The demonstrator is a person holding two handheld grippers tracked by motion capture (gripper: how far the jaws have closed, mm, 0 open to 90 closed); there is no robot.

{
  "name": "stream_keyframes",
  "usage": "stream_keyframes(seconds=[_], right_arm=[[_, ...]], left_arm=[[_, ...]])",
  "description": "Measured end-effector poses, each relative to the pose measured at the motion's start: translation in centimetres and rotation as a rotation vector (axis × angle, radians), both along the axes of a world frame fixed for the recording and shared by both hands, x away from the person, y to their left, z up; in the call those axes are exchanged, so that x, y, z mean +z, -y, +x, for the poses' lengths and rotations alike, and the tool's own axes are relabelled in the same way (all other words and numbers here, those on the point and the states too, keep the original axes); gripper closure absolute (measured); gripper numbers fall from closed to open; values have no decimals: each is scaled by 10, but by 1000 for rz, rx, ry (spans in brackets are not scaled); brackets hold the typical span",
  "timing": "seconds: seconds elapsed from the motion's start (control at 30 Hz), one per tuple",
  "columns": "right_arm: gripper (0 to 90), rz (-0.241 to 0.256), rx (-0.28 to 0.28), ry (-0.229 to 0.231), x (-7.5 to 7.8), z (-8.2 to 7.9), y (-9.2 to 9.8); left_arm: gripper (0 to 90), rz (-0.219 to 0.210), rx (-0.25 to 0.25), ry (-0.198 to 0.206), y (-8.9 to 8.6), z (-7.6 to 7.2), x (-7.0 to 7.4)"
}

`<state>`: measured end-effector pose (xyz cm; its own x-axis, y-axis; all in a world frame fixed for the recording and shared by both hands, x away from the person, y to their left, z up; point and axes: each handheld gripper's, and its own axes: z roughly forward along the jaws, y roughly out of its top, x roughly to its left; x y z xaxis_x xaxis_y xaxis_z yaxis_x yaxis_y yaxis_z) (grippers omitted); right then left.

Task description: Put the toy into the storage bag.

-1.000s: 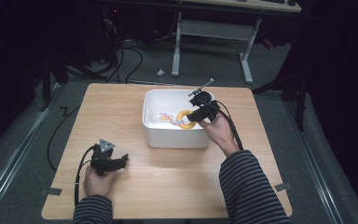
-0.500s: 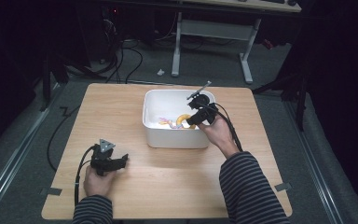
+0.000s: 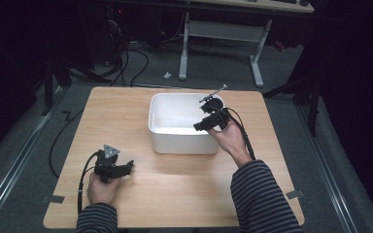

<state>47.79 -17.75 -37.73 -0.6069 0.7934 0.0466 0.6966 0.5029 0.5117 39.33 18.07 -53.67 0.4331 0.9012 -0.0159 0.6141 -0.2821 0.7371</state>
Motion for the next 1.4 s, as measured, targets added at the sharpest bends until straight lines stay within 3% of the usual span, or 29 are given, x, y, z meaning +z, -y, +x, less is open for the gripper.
stream_keyframes(seconds=[0.47, 0.97, 1.4], right_arm=[[484, 96, -68, 148, 23, -32, 48], [467, 151, -108, 209, 35, -55, 83], [462, 164, -143, 244, 39, -74, 108]], left_arm=[[230, 3, 1, 1, 0, 0, 0], [230, 3, 2, 1, 0, 0, 0], [230, 3, 1, 1, 0, 0, 0]])
